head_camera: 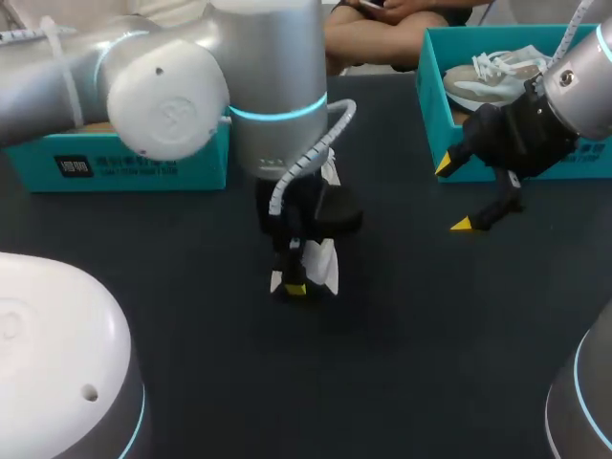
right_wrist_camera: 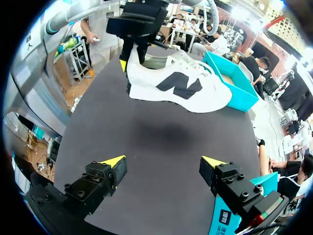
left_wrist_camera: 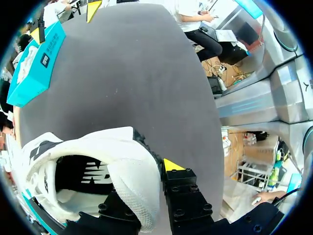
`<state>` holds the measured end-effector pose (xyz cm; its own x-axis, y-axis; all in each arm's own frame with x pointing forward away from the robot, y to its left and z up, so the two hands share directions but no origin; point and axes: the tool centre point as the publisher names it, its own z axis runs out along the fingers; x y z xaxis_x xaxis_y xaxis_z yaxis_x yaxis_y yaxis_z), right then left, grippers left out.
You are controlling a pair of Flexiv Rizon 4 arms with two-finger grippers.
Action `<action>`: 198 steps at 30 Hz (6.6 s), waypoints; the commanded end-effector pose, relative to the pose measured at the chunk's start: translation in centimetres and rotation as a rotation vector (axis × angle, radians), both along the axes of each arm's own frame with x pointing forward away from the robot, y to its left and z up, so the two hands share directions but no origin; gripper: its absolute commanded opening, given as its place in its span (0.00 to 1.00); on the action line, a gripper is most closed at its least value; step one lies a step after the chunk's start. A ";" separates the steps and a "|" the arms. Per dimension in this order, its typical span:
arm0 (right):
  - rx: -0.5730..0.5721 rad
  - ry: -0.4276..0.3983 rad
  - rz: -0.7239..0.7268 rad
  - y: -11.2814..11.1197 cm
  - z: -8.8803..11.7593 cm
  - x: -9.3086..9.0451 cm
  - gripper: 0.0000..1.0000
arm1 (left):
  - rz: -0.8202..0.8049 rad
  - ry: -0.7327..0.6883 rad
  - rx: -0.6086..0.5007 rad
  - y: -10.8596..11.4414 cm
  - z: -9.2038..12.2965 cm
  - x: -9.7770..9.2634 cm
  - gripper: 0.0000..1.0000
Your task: Take the shoe out of the shoebox, open the shoe tongue, remove and reinsert the insole, then place the shoe into the shoebox
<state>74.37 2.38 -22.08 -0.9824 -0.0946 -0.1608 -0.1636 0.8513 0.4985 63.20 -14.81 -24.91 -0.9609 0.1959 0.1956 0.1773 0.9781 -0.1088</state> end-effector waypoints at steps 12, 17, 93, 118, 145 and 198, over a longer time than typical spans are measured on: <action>-0.003 -0.002 -0.002 0.1 -0.1 0.0 1.00 | -0.007 -0.012 -0.015 1.9 2.3 0.1 0.00; -0.003 -0.002 -0.002 0.1 -0.1 0.0 1.00 | -0.058 0.007 -0.005 5.6 3.2 0.2 0.00; -0.003 -0.002 -0.002 0.1 -0.1 0.0 1.00 | -0.166 0.060 0.063 45.3 9.0 23.8 0.00; -0.003 -0.002 -0.002 0.1 -0.1 0.0 1.00 | -0.091 -0.056 0.119 47.7 6.7 36.0 0.00; -0.003 -0.002 -0.002 0.1 -0.1 0.0 1.00 | -0.794 -0.046 0.114 49.5 7.9 37.5 0.00; -0.003 -0.002 -0.002 0.1 -0.1 0.0 1.00 | -1.287 -0.030 0.183 51.7 9.4 38.9 0.00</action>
